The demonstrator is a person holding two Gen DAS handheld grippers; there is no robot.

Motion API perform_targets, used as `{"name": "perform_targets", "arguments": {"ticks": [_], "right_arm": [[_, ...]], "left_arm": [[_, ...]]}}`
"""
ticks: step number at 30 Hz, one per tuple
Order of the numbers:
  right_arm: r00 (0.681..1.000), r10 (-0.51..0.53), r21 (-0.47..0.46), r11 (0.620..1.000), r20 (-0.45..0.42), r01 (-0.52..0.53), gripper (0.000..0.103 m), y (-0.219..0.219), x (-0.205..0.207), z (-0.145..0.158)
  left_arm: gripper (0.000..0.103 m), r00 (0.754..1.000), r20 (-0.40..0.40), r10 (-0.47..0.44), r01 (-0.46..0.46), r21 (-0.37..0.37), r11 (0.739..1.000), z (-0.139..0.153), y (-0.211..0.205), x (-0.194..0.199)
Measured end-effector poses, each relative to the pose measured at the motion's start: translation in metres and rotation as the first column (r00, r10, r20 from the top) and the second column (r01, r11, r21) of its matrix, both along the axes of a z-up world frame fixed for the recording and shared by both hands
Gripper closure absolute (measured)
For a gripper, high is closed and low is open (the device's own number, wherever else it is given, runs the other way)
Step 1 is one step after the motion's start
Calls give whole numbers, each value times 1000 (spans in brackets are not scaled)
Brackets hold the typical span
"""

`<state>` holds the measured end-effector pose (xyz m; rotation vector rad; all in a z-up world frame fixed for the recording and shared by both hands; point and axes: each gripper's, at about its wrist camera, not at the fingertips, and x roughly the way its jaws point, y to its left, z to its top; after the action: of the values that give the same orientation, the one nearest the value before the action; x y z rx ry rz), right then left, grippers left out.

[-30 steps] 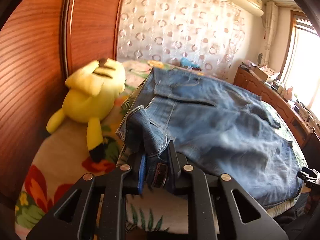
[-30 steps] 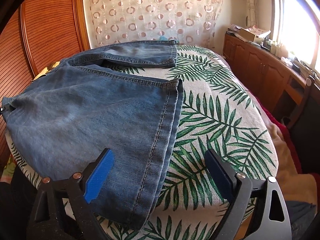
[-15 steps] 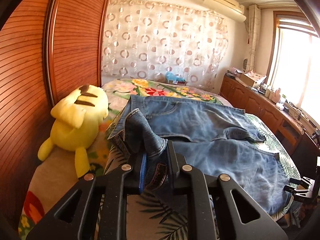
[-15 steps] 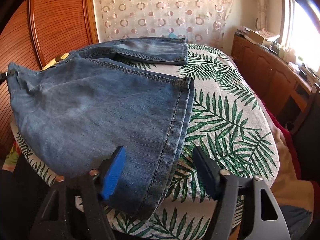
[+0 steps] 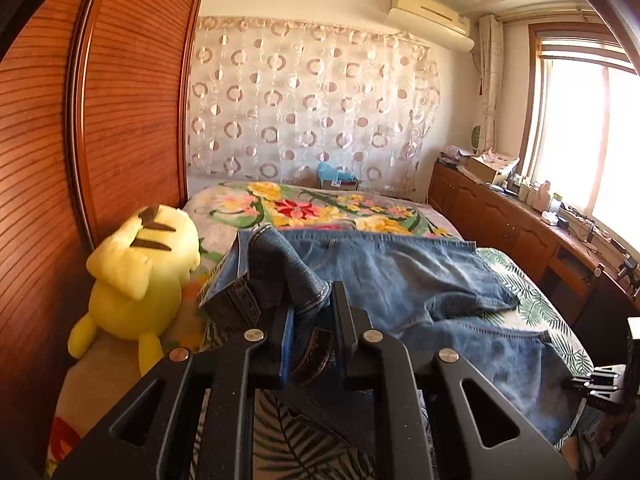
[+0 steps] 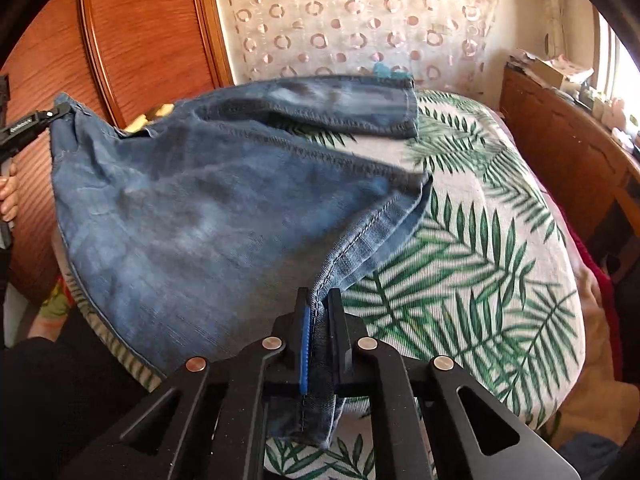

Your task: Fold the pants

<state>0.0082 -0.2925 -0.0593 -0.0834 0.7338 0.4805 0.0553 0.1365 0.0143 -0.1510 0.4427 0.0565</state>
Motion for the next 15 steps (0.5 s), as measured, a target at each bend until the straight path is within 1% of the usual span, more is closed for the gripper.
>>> {"name": "perform_targets", "arguments": {"ticks": [4, 5, 7, 9, 12, 15], "right_arm": [[998, 7, 8, 1000, 64, -8, 97, -1, 12, 27], [996, 12, 5, 1000, 91, -12, 97, 1, 17, 37], [990, 23, -11, 1000, 137, -22, 97, 6, 27, 51], [987, 29, -20, 999, 158, -26, 97, 10, 41, 60], [985, 26, -37, 999, 168, -20, 97, 17, 68, 64], [990, 25, -36, 999, 137, -20, 97, 25, 94, 54]], "left_arm": [[86, 1000, 24, 1, -1, 11, 1000, 15, 1, 12], [86, 1000, 31, 0, 0, 21, 1000, 19, 0, 15], [86, 999, 38, 1, -2, 43, 999, 24, -1, 22], [86, 999, 38, 0, -2, 52, 999, 26, -2, 29], [86, 999, 32, -2, 0, 54, 999, 26, -1, 42], [86, 1000, 23, -11, 9, 56, 998, 25, -3, 50]]}}
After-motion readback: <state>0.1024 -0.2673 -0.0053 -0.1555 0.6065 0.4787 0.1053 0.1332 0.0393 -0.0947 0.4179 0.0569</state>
